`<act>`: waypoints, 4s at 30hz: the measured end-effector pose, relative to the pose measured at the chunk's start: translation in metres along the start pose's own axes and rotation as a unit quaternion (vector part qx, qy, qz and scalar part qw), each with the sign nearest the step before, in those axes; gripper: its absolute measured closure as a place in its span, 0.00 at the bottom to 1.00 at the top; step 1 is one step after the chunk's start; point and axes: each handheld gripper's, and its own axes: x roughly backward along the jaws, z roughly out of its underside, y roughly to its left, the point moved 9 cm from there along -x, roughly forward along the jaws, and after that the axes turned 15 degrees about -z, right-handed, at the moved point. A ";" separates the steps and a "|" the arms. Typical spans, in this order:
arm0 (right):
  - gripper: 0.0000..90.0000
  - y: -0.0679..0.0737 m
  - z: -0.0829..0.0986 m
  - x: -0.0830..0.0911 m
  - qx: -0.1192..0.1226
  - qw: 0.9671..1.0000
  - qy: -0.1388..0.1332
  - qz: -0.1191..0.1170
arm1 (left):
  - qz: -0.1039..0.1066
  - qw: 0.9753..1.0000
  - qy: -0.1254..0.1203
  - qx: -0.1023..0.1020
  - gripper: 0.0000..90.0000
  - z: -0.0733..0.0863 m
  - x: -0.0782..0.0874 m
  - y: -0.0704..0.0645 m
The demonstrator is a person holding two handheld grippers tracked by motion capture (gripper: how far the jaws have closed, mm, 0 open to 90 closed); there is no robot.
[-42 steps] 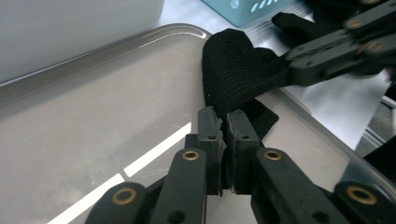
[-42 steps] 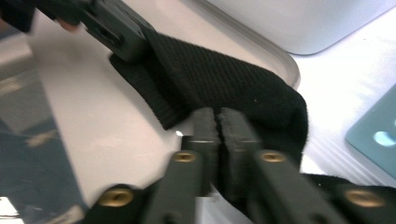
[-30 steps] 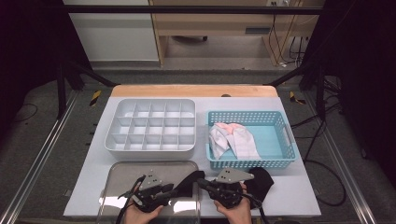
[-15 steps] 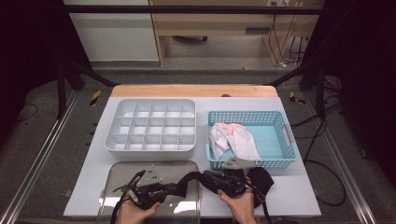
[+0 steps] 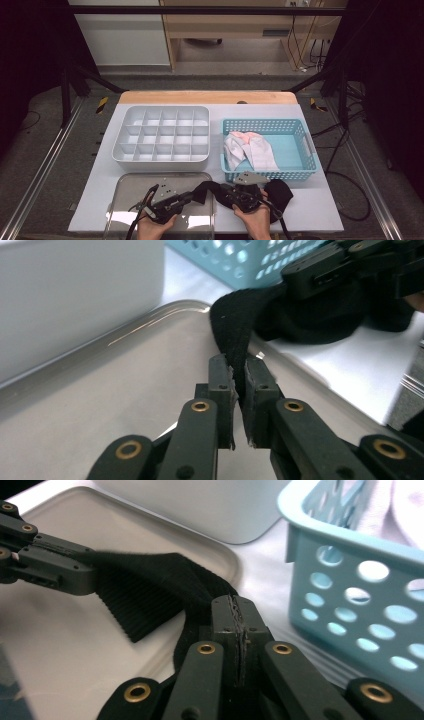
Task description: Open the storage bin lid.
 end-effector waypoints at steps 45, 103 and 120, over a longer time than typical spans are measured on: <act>0.82 0.027 -0.024 0.012 0.062 0.996 -0.049 -0.030 | -0.042 0.999 0.020 0.017 0.93 0.000 -0.024 0.020; 0.63 0.040 0.018 0.032 0.048 0.998 -0.017 -0.047 | -0.042 0.997 0.048 0.045 0.92 0.015 0.009 0.031; 0.86 -0.008 0.001 0.003 0.019 0.999 0.027 0.014 | -0.066 0.992 0.091 0.048 0.89 0.023 0.014 0.044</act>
